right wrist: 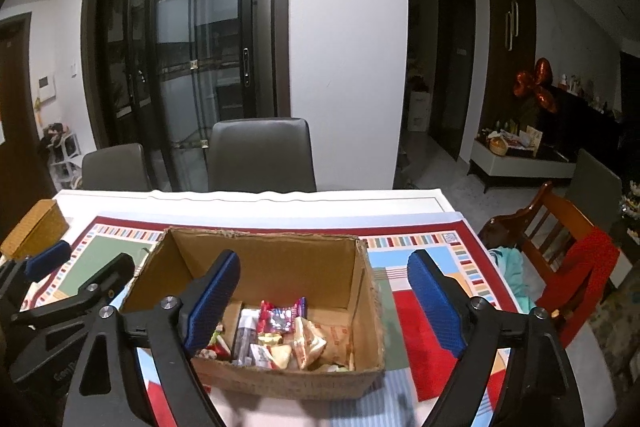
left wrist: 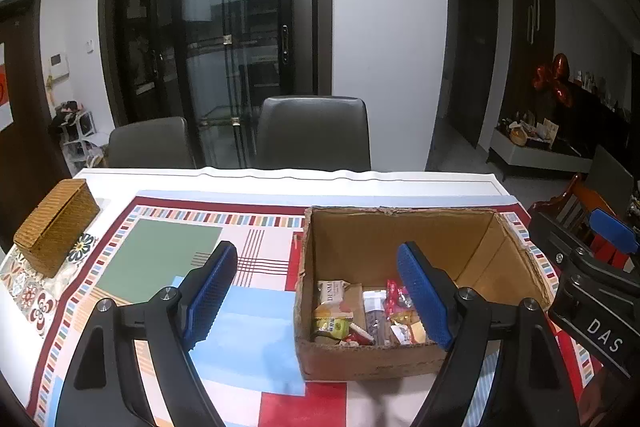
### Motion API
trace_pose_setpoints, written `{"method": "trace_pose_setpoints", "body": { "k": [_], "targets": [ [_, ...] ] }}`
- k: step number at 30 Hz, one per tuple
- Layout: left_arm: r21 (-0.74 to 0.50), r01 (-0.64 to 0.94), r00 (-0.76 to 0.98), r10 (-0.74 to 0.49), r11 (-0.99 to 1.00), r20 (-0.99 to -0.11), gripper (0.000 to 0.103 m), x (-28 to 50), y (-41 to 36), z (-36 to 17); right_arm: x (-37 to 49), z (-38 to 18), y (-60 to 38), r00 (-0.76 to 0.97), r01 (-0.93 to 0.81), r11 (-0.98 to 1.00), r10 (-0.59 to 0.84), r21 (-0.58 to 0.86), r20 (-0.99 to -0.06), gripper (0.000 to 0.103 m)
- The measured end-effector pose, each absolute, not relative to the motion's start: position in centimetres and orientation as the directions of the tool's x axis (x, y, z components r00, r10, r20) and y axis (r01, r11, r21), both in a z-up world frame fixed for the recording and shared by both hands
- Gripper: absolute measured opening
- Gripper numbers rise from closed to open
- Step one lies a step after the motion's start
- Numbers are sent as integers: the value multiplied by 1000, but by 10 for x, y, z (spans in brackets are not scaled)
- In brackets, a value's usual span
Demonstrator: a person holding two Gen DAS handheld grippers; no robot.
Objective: Organize snacks
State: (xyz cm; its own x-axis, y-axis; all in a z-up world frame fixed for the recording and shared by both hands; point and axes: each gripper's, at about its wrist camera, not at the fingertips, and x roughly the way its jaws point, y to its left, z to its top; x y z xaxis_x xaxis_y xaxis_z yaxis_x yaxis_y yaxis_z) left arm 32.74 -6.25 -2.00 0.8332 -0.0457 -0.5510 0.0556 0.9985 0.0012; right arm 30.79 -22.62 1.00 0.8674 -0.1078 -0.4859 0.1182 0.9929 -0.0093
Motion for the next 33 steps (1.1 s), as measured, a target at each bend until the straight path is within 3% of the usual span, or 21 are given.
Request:
{"method": "trace_pose_setpoints", "body": {
  "k": [3,12,33],
  "targets": [
    [4,45,840,-36,999,-541,89,319,-60,-18,300,12,-226,869,124,992,-113,-10,-482,90],
    [21,41,851,-24,999,-524,92,290,-57,-12,276,15,-227,872,142,990,-132,-15,-471,93],
    [7,44,865,-35,999,-501,94,203,-46,-14,194,16,-232,894,174,985,-164,-14,-417,94]
  ]
}}
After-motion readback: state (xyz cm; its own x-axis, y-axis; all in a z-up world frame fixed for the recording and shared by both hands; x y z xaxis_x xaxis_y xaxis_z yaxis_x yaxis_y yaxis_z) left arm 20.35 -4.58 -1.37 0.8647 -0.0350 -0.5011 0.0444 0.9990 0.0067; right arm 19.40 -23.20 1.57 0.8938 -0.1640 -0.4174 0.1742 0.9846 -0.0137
